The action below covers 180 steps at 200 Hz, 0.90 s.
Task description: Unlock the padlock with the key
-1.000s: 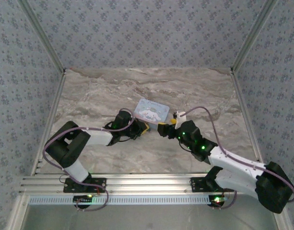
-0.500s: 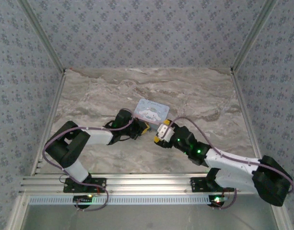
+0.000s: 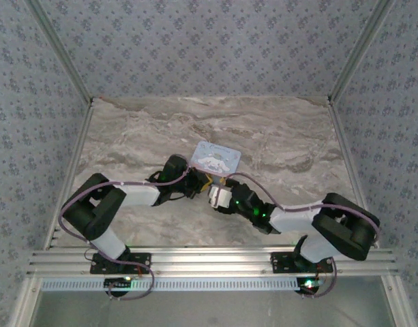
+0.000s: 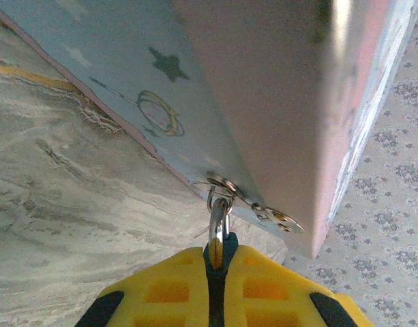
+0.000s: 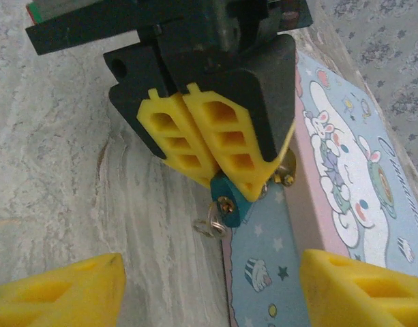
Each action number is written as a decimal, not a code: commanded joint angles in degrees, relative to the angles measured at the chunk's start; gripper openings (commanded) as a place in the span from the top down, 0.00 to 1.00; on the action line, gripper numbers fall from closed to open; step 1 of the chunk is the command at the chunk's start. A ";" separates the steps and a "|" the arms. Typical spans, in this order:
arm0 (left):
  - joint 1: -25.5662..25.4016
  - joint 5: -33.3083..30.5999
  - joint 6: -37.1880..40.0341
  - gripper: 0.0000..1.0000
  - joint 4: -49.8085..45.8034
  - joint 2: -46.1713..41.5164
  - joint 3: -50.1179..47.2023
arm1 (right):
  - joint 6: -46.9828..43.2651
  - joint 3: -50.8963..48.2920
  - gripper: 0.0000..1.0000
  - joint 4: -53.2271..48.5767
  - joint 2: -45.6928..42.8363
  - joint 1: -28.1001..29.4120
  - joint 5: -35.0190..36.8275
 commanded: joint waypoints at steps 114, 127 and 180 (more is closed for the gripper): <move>-0.46 1.14 -0.90 1.00 0.07 -2.15 1.50 | 1.69 3.04 0.80 8.49 7.20 0.82 4.12; -0.47 1.14 -0.89 1.00 0.09 -2.11 1.48 | 1.78 3.05 0.85 8.99 7.51 0.89 4.70; -0.59 1.21 -1.08 1.00 0.15 -2.02 1.52 | 3.38 2.75 0.97 11.13 7.87 0.96 6.56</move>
